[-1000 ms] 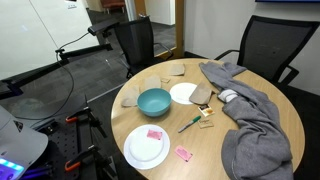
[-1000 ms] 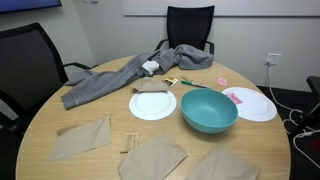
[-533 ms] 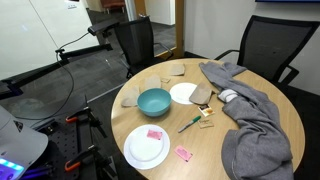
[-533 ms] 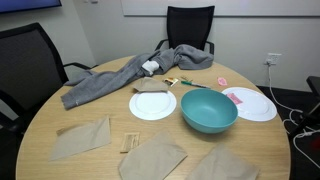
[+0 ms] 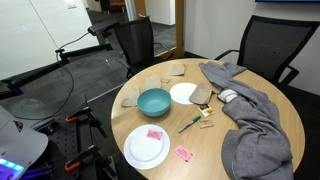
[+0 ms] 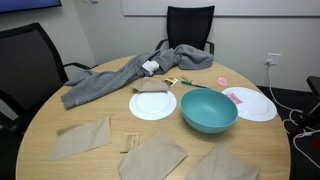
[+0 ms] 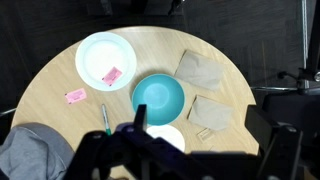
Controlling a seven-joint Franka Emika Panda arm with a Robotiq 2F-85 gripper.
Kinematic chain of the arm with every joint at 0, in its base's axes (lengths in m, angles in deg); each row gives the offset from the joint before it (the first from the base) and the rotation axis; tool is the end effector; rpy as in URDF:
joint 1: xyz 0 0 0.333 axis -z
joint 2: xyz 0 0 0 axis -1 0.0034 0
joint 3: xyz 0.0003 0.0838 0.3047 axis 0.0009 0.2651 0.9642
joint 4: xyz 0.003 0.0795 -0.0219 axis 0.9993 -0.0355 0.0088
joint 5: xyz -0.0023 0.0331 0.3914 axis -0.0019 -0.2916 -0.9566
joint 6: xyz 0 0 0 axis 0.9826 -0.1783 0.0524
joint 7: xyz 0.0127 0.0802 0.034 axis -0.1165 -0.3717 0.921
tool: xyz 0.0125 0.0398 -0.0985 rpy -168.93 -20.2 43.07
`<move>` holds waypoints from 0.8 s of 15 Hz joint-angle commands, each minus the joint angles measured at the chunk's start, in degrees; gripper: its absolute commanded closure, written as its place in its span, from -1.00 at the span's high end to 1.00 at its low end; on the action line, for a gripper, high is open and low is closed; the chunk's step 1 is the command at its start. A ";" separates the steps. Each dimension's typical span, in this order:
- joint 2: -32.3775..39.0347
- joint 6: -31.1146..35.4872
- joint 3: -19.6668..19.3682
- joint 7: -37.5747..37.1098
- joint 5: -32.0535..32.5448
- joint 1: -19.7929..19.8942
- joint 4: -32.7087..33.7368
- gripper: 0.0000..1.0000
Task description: Rotate the marker to the right
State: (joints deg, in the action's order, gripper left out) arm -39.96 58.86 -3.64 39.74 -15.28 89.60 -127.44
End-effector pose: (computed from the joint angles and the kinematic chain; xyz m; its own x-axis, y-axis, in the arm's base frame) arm 0.4115 -0.0316 0.5233 0.9950 -0.0193 -0.0982 -0.0350 -0.9864 -0.1604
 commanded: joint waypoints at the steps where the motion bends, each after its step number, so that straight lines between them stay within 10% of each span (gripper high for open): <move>1: 3.24 6.76 0.87 0.88 0.55 0.82 -0.89 1.00; 12: 18.80 25.68 0.62 1.64 8.77 2.60 0.42 1.00</move>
State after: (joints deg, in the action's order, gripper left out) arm -25.59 81.61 -3.45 39.79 -9.15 91.21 -128.75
